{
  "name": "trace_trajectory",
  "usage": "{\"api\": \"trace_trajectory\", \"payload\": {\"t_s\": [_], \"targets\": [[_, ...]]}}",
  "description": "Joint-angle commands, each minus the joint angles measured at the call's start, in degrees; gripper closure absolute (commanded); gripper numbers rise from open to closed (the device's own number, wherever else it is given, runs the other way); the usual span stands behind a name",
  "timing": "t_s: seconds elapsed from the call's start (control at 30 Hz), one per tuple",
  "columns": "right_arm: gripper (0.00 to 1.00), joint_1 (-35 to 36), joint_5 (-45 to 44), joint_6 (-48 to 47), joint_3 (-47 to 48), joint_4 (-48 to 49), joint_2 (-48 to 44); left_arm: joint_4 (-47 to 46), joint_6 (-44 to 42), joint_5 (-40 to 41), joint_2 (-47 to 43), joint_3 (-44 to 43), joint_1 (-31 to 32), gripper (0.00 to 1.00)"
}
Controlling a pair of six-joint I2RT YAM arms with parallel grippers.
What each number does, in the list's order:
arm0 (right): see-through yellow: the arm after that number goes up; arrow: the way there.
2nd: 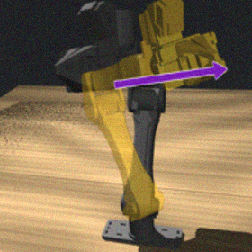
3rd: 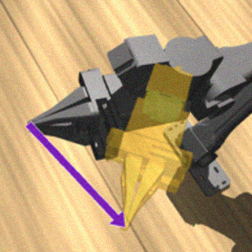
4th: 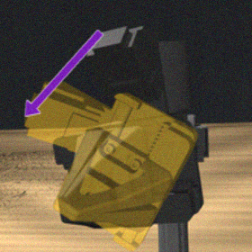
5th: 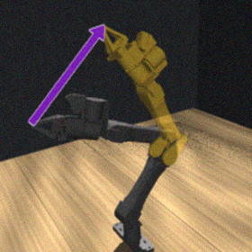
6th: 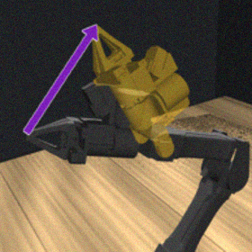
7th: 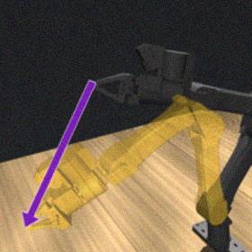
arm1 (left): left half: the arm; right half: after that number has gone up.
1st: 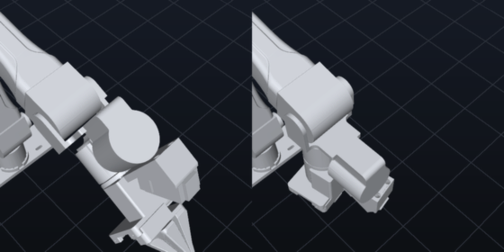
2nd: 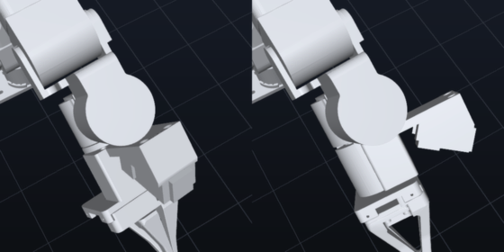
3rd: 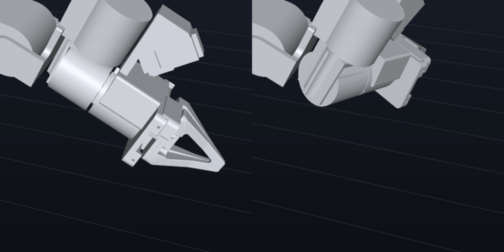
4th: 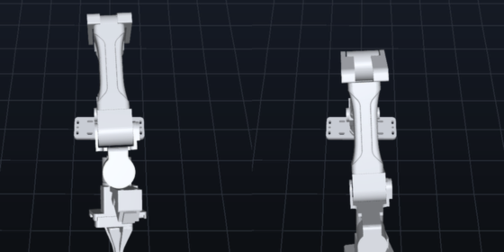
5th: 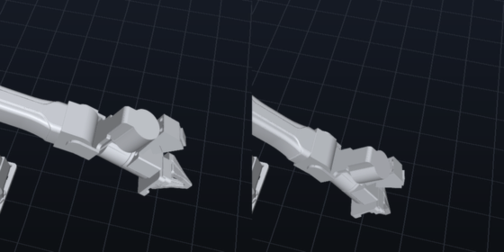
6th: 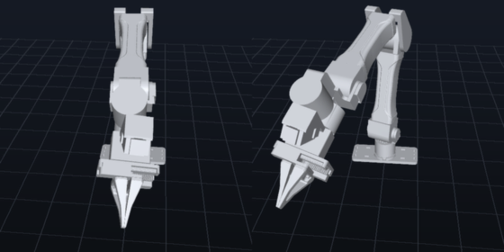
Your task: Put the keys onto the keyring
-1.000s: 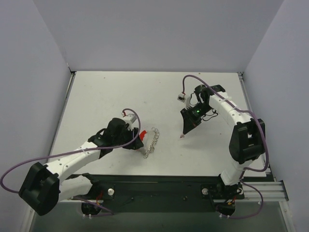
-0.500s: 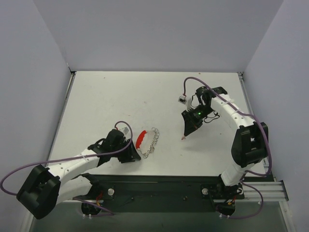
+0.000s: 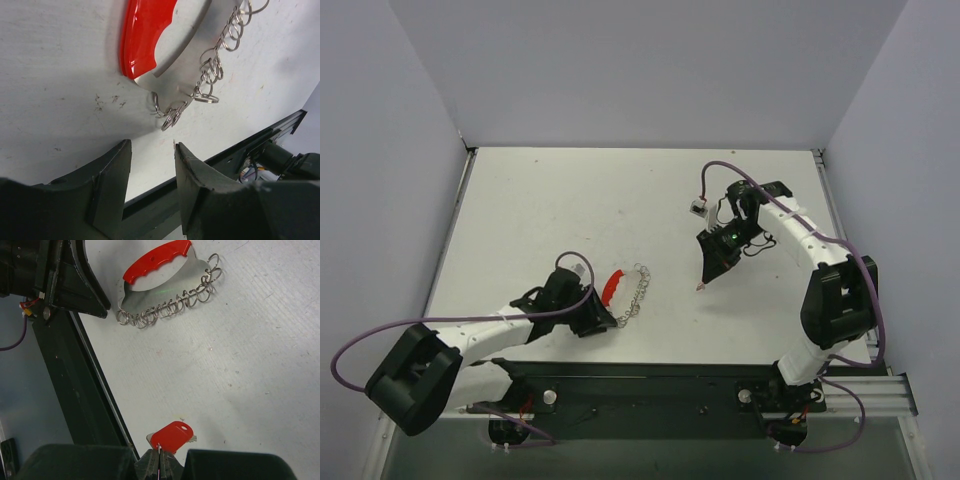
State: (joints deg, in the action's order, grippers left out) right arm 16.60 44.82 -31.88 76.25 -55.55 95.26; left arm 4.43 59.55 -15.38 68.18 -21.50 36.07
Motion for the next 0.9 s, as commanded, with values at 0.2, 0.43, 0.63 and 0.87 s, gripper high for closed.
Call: {"api": "trace_trajectory", "payload": {"t_s": [0.2,0.43,0.63,0.87], "targets": [[1.00,-0.08,0.97,-2.13,-0.92,-2.11,-2.80,-4.60,6.98,7.20,-0.51,0.49,-0.65,0.51],[1.00,-0.52,1.06,-2.57,-1.36,-2.11,-3.24,-7.40,6.28,6.50,4.75,-1.79,-0.65,0.57],[1.00,-0.78,1.06,-2.75,-1.89,-2.11,-3.77,-11.19,6.98,5.27,8.89,-2.58,-0.65,0.65],[1.00,-1.31,1.06,-3.10,-2.07,-2.11,-3.68,-11.28,6.02,5.44,9.51,-2.94,-0.57,1.00]]}}
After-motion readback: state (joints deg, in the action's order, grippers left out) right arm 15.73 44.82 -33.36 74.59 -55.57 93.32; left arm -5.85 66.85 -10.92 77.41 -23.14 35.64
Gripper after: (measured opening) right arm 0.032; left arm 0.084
